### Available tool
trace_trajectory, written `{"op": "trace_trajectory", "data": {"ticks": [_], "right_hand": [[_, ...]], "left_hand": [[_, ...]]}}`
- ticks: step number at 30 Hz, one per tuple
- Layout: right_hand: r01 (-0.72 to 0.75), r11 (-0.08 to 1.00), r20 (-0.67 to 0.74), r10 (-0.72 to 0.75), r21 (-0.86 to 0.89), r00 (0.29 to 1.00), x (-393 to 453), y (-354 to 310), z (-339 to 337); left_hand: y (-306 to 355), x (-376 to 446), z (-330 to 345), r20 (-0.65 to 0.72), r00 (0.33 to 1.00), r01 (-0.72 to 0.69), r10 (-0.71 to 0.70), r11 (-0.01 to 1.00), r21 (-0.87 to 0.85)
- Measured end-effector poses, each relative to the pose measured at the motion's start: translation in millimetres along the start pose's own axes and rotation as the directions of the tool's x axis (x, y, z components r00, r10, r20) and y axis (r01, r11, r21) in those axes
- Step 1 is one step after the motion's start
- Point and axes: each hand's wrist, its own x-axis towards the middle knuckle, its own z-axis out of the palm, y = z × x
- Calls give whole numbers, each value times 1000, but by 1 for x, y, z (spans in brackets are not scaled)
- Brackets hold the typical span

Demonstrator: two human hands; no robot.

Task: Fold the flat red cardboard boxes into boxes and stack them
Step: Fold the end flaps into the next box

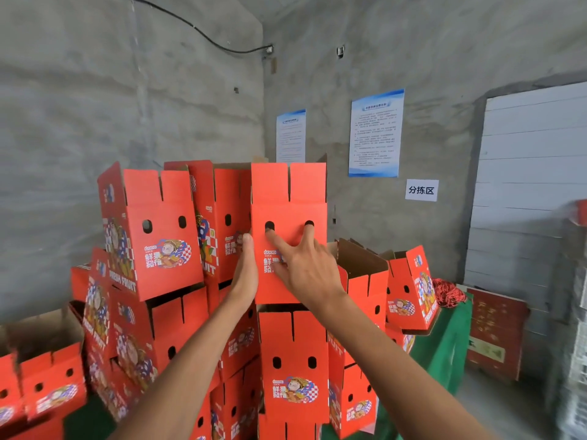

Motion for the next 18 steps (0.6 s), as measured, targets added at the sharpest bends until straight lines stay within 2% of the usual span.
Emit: {"op": "trace_trajectory", "data": {"ticks": [5, 13, 18], "right_hand": [[3, 1000, -23, -2, 6, 1000, 0, 0, 3], [-19, 1000, 16, 18, 14, 1000, -6, 5, -4], [-43, 998, 38, 41, 55, 998, -13, 5, -19]], "left_hand": [[-1, -3, -1, 16, 1000, 26, -26, 999, -39], [1, -7, 3, 79, 996, 36, -37, 999, 15], [4, -12, 4, 62, 998, -10, 6, 998, 64]]}}
